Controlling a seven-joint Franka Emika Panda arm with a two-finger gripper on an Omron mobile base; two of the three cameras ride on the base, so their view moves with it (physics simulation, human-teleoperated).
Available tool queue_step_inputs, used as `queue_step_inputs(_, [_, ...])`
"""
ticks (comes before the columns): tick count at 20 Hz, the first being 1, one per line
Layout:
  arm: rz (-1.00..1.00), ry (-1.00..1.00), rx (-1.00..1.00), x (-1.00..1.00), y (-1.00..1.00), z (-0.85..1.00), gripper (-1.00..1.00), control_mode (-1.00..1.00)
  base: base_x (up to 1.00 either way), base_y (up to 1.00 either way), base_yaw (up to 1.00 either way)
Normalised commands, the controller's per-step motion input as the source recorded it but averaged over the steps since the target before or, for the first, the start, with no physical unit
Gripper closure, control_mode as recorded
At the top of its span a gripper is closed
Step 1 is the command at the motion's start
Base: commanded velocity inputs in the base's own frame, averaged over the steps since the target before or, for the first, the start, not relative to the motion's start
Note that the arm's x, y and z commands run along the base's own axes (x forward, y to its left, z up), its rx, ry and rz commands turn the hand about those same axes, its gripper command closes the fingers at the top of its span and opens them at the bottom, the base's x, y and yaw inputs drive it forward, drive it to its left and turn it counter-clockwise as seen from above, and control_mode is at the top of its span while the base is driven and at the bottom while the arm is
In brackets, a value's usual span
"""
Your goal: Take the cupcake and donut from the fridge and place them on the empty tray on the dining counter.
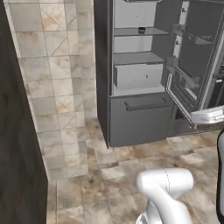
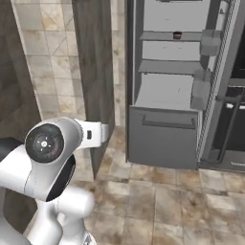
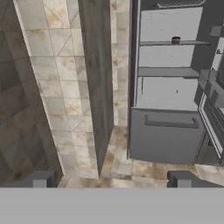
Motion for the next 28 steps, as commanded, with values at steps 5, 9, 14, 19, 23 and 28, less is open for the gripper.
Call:
queue_step_inputs(5, [0.00, 0.00, 0.00, 0.00, 0.00, 0.00, -1.00, 1.00, 0.99, -0.03, 0.08])
queue_step_inputs(9, [0.00, 0.00, 0.00, 0.00, 0.00, 0.00, -1.00, 1.00, 0.88, -0.43, 0.06])
queue_step_inputs(14, [0.00, 0.00, 0.00, 0.00, 0.00, 0.00, -1.00, 1.00, 0.70, -0.60, 0.08])
queue_step_inputs(19, [0.00, 0.00, 0.00, 0.00, 0.00, 0.00, -1.00, 1.00, 0.68, -0.34, 0.07])
queue_step_inputs(23, [0.00, 0.00, 0.00, 0.00, 0.00, 0.00, -1.00, 1.00, 0.74, -0.07, 0.05])
queue_step_inputs(28, [0.00, 0.00, 0.00, 0.00, 0.00, 0.00, -1.00, 1.00, 0.77, -0.24, 0.04])
